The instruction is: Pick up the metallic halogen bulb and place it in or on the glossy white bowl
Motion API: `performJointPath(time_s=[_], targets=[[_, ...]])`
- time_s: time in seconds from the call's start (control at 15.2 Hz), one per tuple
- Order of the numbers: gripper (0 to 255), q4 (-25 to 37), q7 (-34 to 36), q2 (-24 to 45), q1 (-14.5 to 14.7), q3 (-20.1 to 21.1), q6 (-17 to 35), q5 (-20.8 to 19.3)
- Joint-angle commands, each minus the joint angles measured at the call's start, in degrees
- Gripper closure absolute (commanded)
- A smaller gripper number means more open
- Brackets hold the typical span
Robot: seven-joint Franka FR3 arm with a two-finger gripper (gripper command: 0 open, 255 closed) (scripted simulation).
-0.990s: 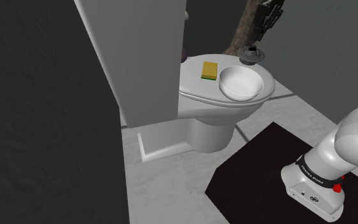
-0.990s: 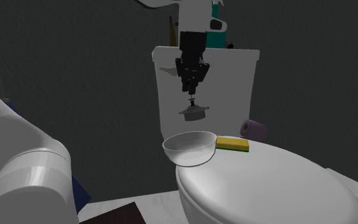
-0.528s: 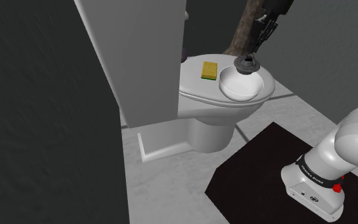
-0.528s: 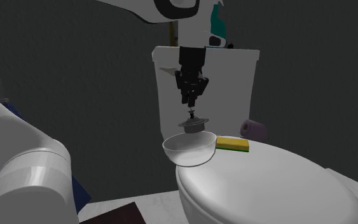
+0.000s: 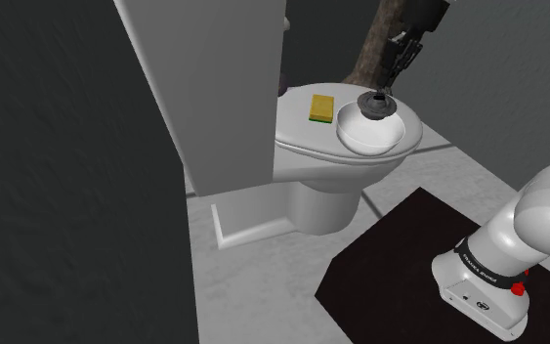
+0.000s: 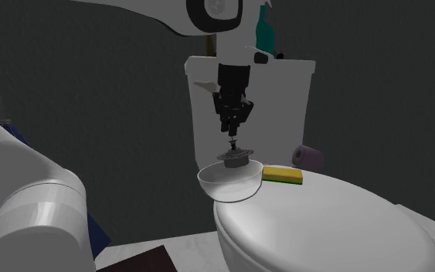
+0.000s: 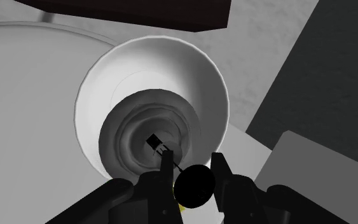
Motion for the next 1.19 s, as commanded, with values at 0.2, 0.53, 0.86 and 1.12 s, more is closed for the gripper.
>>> performJointPath(time_s=[0.2,0.53,0.86,1.12], targets=[[0,0.00,0.00,0.00,0.00,0.00,0.01,0.00],[0,4.07,0.11,0.37,-0.18,-0.61,-3.74,-0.40],[0,7.93,0.21,0.95,-0.30,-1.14,-7.07,-0.70],[0,7.93,0.21,0.95,-0.30,-1.15,-7.07,-0.70]])
